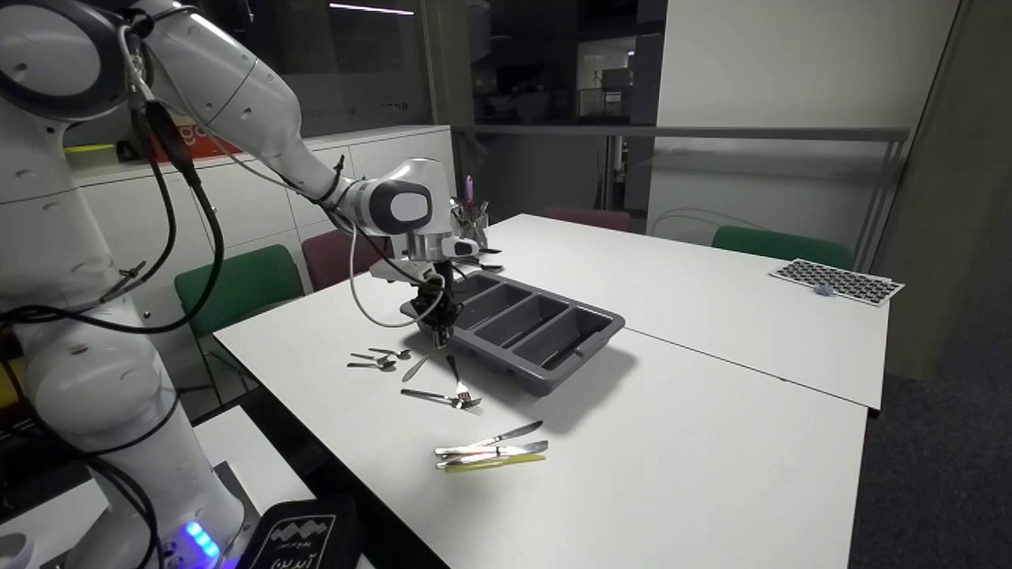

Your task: Put the fork into the utensil organizer

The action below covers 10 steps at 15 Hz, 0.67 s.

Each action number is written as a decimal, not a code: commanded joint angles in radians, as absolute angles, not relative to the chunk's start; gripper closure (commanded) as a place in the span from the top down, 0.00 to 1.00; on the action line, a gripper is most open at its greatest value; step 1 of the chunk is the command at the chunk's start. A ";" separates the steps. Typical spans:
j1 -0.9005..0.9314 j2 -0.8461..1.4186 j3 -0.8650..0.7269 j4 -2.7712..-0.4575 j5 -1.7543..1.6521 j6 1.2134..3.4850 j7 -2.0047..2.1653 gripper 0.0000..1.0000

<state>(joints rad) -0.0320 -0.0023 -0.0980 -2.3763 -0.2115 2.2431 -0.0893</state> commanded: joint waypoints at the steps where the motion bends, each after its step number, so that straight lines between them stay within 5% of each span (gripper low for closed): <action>1: -0.054 -0.024 -0.094 -2.388 -0.196 2.255 -0.221 0.00; 10: -0.059 -0.002 -0.090 -2.375 -0.168 2.241 -0.190 0.02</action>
<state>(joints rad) -0.0507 -0.0021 -0.0987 -2.3764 -0.1689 2.2431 -0.1900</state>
